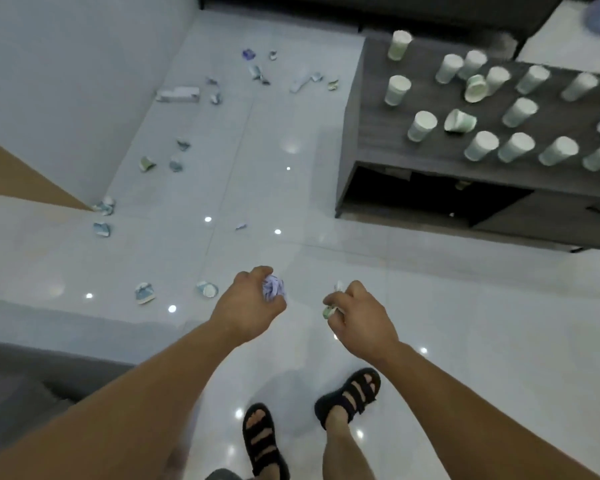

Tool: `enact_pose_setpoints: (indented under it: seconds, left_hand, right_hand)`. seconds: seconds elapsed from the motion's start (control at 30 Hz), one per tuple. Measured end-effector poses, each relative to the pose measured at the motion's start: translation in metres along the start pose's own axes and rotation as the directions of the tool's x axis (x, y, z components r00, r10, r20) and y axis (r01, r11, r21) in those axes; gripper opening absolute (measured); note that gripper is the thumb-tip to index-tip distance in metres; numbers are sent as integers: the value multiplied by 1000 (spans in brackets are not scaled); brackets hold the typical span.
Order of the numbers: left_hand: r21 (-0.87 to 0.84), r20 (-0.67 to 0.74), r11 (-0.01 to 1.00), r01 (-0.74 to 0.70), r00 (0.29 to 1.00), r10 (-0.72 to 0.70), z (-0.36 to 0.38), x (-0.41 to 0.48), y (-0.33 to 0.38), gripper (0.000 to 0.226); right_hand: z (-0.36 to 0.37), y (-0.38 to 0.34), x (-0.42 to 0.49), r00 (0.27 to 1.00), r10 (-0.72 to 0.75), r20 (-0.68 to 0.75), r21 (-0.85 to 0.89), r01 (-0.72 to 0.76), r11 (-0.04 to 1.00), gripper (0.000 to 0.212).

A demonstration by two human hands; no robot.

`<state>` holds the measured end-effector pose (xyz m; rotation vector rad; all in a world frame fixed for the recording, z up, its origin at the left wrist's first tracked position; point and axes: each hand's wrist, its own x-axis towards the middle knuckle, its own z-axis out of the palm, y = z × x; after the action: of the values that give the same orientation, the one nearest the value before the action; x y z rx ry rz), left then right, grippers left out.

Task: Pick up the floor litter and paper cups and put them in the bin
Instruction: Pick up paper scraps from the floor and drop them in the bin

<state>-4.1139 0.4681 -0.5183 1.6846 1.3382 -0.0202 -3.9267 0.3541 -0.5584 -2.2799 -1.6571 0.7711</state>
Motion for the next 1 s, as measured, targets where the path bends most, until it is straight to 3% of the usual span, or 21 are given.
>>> enact_pose_setpoints:
  seconds: [0.2, 0.37, 0.53, 0.73, 1.0]
  left_hand:
    - [75, 138, 979, -191, 974, 179, 42, -43, 118, 43]
    - [143, 262, 925, -353, 914, 309, 127, -78, 214, 27]
    - [273, 407, 828, -490, 839, 362, 245, -129, 311, 61]
    - [325, 614, 664, -674, 684, 394, 386, -201, 407, 67]
    - [257, 789, 449, -856, 454, 413, 541, -256, 514, 70]
  right_hand:
    - [-84, 48, -102, 947, 131, -293, 18, -132, 991, 14]
    - [-136, 130, -183, 914, 300, -271, 142, -270, 952, 21]
    - [-194, 232, -300, 868, 416, -273, 209, -368, 906, 20]
    - [-237, 335, -439, 751, 577, -321, 246, -523, 816, 26]
    - [-274, 435, -555, 549, 769, -327, 353, -684, 639, 32]
